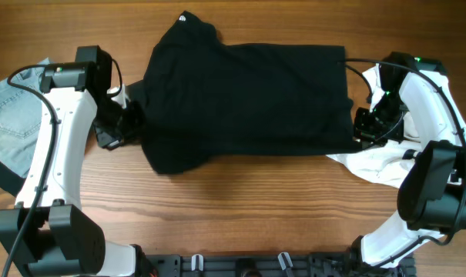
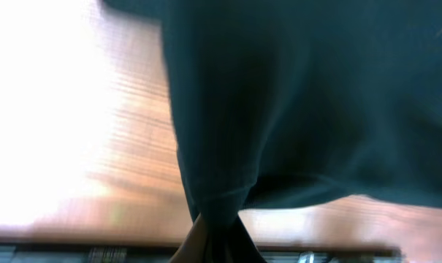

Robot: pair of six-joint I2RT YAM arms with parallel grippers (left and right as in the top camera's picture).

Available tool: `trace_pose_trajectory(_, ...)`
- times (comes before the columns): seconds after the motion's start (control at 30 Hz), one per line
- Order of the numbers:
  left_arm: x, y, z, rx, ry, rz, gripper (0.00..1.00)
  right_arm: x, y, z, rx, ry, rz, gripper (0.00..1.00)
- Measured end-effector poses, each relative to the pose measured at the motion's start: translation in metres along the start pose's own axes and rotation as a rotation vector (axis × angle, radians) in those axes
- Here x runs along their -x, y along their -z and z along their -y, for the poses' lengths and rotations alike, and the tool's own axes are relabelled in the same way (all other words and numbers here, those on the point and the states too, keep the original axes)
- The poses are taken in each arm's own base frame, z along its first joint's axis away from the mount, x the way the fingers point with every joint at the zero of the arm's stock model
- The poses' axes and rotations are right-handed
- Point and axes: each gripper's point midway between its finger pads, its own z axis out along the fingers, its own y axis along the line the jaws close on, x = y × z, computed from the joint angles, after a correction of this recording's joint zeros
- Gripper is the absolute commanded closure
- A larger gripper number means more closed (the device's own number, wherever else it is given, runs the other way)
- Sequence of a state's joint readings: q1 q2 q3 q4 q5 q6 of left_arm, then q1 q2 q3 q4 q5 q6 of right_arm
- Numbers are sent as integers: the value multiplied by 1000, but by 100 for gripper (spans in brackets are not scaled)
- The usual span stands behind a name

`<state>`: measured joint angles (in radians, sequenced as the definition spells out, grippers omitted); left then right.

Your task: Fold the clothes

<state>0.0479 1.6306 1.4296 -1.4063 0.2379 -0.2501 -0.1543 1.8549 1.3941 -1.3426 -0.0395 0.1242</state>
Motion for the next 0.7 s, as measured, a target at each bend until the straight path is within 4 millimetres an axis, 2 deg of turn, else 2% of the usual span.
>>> trace_pose_trajectory(0.17,55,3,22,-90,-38,216,96,49,6,-23,115,59,201,94)
trace_pose_trajectory(0.23,74,5,29,-114,-33,280,96,65,11,-31,157,76,268,87)
trace_pose_trajectory(0.33,96,0,35,-135,-33,332,96,86,19,-38,187,94,361,85)
trace_pose_trajectory(0.43,112,-14,37,-140,-27,341,96,102,26,-42,204,105,432,81)
trace_pose_trajectory(0.47,120,-26,36,-136,-22,331,96,104,27,-43,205,107,444,81)
trace_pose_trajectory(0.6,138,-46,37,-139,-23,336,95,115,33,-47,210,121,498,81)
trace_pose_trajectory(0.7,146,-58,37,-138,-22,336,89,132,36,-54,216,138,558,78)
